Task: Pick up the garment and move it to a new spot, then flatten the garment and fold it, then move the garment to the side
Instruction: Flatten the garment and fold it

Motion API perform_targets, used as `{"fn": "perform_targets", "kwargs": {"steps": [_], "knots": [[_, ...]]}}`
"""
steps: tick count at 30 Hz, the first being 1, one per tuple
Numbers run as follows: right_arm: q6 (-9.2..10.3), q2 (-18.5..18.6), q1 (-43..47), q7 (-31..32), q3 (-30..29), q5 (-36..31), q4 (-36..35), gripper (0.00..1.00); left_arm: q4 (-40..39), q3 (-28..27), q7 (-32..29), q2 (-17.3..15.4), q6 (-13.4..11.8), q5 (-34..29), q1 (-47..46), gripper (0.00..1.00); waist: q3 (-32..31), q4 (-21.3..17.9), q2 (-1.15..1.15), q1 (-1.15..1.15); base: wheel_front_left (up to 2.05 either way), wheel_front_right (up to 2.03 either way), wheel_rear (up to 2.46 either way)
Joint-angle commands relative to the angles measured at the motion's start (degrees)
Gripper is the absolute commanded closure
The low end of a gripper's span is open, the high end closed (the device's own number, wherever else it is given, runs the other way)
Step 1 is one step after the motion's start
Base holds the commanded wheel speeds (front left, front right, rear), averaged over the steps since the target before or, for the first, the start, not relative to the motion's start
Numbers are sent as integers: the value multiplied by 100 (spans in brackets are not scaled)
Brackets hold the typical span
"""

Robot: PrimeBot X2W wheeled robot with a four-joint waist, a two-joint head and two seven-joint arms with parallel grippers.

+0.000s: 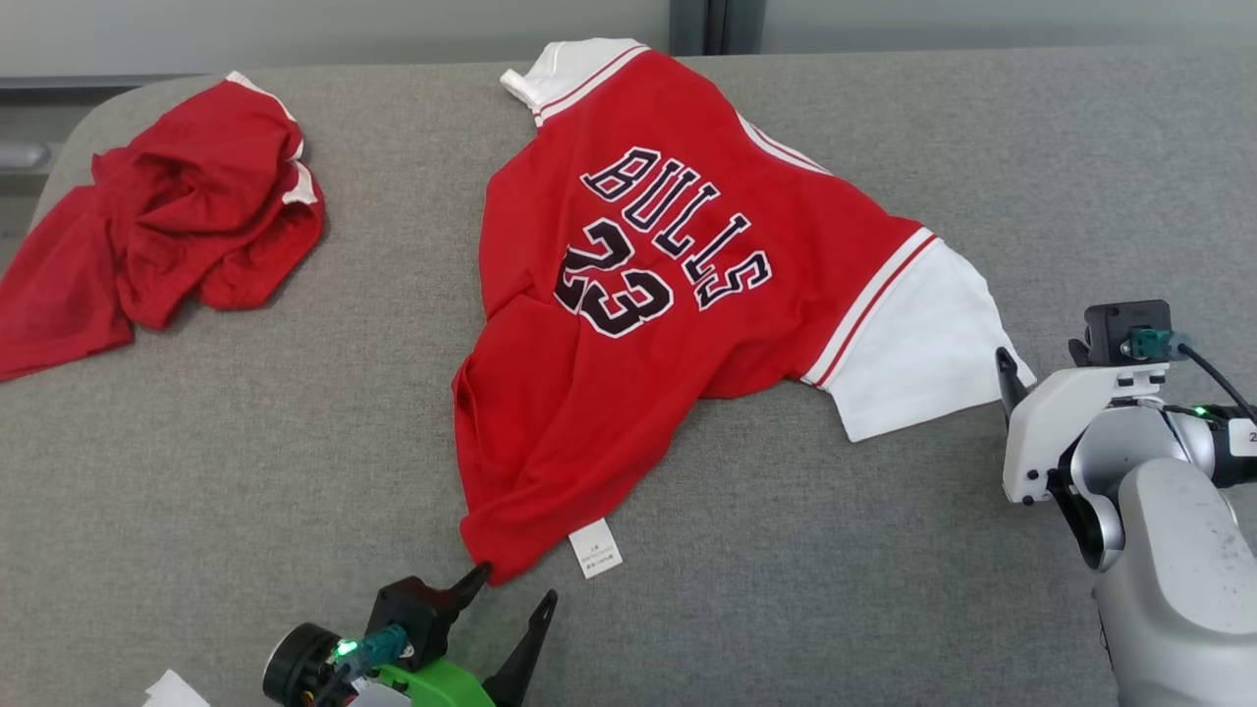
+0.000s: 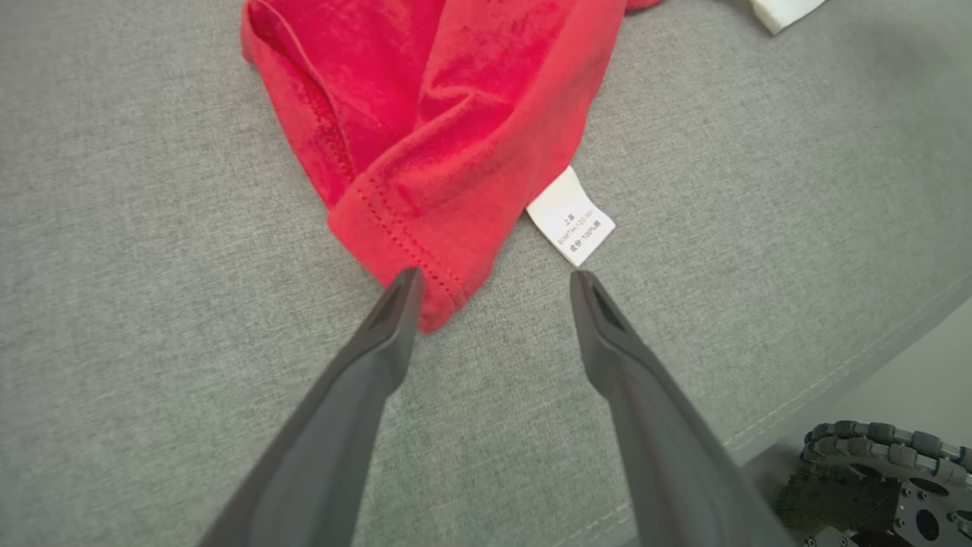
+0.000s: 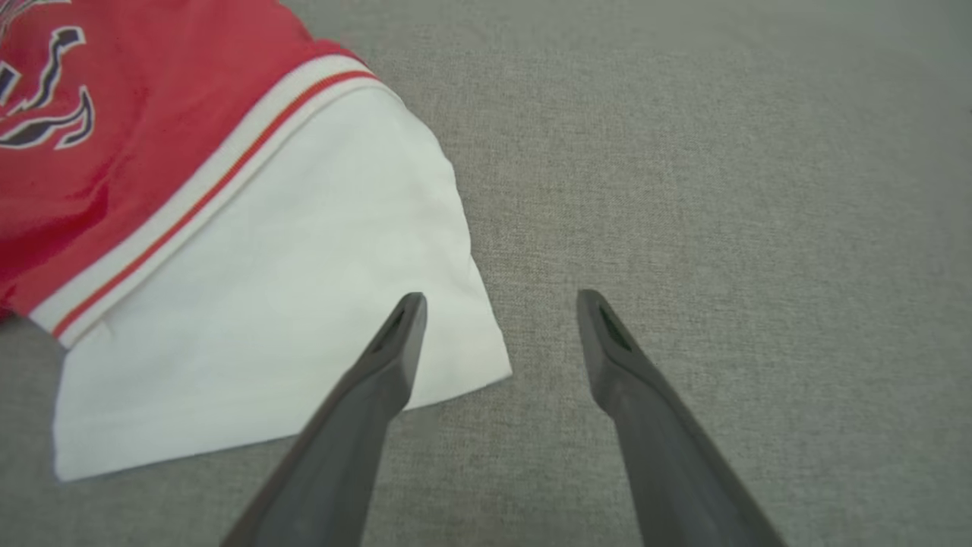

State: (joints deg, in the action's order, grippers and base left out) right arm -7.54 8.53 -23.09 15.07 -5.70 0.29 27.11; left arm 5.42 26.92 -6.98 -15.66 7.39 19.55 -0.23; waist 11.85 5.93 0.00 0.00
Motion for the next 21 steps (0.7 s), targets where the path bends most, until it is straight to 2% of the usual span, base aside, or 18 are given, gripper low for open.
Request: {"fn": "perform_targets", "kwargs": {"steps": [1, 12, 13, 14, 15, 17, 18, 19, 20, 21], "knots": [[10, -13, -147, -9, -28, -60, 152, 0, 113, 29, 76, -62, 14, 18, -142, 0, 190, 66, 0, 0, 0, 0, 0], [6, -161, -423, -103, 62, -120, 1120, 0, 749, 118, 447, -105, 15, 26, -580, 0, 435, 43, 0, 0, 0, 0, 0], [6, -154, -444, -124, 65, -109, 1174, 0, 799, 142, 453, -101, 15, 42, -608, 10, 455, 43, 0, 0, 0, 0, 0], [6, -156, -454, -99, 72, -92, 1236, 0, 838, 170, 471, -97, 15, 53, -633, 34, 465, 44, 0, 0, 0, 0, 0], [6, -165, -457, -51, 94, -65, 1309, 0, 879, 201, 493, -89, 15, 71, -658, 53, 477, 44, 0, 0, 0, 0, 0], [6, -191, -466, 13, 126, 39, 1406, 1, 946, 226, 544, -74, 15, 109, -717, 72, 488, 51, 0, 0, 0, 0, 0], [6, -207, -465, 72, 141, 90, 1457, 53, 975, 234, 565, -72, 15, 125, -743, 92, 486, 54, 0, 0, 0, 0, 0], [4, -221, -443, 142, 229, 169, 1511, 81, 1022, 246, 601, -60, 15, 142, -767, 100, 481, 58, 0, 0, 0, 0, 0], [2, -241, -433, 154, 257, 292, 1518, 100, 1061, 263, 623, -49, 15, 144, -785, 100, 473, 61, 0, 0, 0, 0, 0], [-2, -259, -419, 208, 314, 435, 1531, 100, 1102, 282, 652, -36, 15, 148, -800, 100, 454, 63, 0, 0, 0, 0, 0]]}}
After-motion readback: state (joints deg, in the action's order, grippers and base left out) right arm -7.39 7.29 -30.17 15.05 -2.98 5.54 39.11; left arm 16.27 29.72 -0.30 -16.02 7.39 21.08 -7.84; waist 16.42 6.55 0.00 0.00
